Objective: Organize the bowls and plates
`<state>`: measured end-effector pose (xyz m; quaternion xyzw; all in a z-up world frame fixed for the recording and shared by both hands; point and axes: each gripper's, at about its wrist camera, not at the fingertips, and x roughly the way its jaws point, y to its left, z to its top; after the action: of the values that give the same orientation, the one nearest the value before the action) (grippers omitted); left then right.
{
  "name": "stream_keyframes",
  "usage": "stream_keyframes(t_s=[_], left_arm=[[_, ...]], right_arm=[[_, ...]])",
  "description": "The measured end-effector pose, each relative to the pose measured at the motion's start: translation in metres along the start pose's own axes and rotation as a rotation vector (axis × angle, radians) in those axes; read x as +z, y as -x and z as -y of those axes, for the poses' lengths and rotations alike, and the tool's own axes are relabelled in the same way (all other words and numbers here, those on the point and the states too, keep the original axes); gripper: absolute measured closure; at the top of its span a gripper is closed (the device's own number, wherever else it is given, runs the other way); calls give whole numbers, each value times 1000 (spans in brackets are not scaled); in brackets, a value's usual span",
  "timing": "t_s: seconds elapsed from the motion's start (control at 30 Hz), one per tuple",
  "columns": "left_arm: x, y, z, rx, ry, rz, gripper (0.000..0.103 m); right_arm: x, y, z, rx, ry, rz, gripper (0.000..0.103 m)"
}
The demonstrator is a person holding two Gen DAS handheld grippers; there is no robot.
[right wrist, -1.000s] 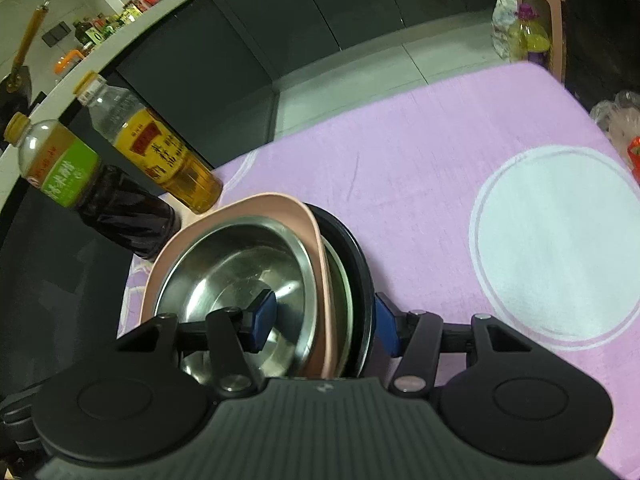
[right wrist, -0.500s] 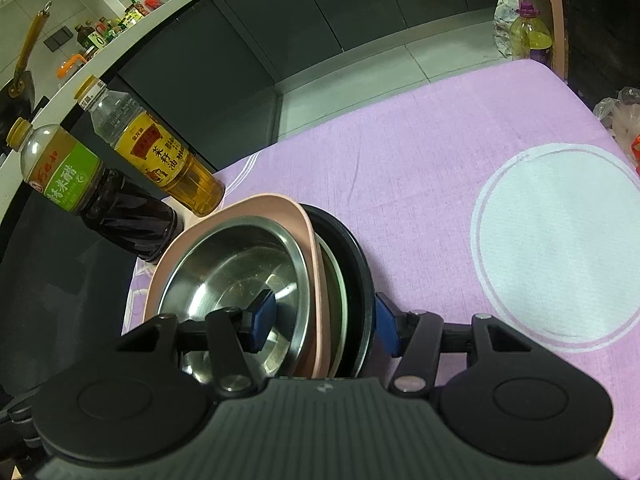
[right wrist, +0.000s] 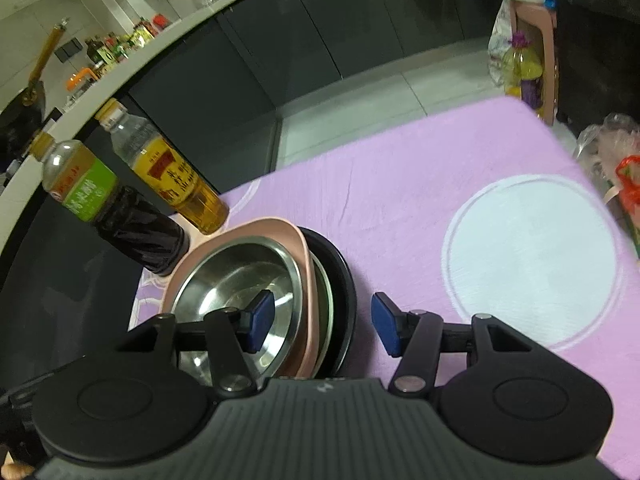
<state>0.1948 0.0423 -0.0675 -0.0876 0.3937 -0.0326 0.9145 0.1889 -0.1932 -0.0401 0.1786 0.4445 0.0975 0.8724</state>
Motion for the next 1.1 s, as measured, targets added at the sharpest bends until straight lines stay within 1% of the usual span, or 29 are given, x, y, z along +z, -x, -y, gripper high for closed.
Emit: stream_keyframes(t_s=[0.27,0.4,0.57,0.67,0.73,0.87,1.1], left_arm=[[-15,43,13,-10,-50,74,58],[-29,65,19,0,-87,125,58],[-46,90,24,15,-110,210,58],[-56,96,27,41,-134,219,58],[-62,100,28,37,-144,213,58],[-72,111,27,35,-129,209,58],[-89,138,26,47,-110,245,58]], right_arm=[[-22,34,-24,-34,108,105,49],[-33,47,-29,-28,107,149,49],[-45,63,-37,-33,116,176,49],[-56,71,-42,-47,130,189,49],[-62,74,-45,-52,142,187,49],[-75,83,-52,-49,161,183,49],[-101,104,-67,-79,238,229,49]])
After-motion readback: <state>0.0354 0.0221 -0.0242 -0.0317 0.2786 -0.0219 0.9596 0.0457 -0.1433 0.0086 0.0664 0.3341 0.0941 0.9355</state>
